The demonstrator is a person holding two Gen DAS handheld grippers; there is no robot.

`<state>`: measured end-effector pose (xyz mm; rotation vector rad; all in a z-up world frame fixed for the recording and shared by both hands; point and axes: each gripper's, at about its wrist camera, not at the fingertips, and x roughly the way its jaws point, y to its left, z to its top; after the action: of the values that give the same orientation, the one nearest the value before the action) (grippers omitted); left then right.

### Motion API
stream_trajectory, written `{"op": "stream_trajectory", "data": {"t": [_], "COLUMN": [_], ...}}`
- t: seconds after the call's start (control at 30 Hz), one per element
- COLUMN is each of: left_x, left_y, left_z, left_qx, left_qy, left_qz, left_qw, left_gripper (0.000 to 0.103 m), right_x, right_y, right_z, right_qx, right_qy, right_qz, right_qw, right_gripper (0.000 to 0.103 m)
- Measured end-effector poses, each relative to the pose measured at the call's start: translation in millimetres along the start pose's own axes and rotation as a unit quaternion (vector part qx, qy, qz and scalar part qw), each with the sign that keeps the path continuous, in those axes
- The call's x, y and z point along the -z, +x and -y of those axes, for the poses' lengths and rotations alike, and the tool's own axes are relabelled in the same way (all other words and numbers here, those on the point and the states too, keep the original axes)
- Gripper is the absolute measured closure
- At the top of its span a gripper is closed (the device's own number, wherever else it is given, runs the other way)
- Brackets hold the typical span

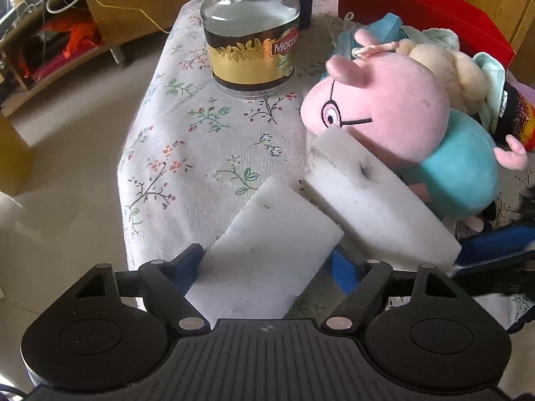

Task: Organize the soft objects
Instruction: 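Grasp one white sponge with the left tool while the right tool grasps the other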

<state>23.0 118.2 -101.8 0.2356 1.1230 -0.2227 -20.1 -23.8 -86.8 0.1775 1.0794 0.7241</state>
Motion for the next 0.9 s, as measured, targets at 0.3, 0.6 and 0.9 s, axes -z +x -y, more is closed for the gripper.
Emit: {"op": "stream_trajectory", "data": {"t": [0.3, 0.6, 0.9], "left_x": [8, 13, 13], "left_y": [-4, -5, -6], "left_z": [-21, -25, -23], "left_qx": [0.020, 0.026, 0.019], "left_qy": [-0.005, 0.009, 0.009], "left_qz": [-0.005, -0.008, -0.011], "left_qw": [0.9998, 0.9996, 0.9997], "left_gripper": [0.031, 0.032, 0.032], "right_x": [-31, -56, -76], "right_y": [28, 18, 64], "right_z": [-13, -14, -29], "right_qx": [-0.007, 0.006, 0.102], "right_qy": [0.022, 0.101, 0.079], "right_qz": [-0.018, -0.024, -0.057], "right_qw": [1.000, 0.995, 0.990], "right_gripper": [0.103, 0.071, 0.086]}}
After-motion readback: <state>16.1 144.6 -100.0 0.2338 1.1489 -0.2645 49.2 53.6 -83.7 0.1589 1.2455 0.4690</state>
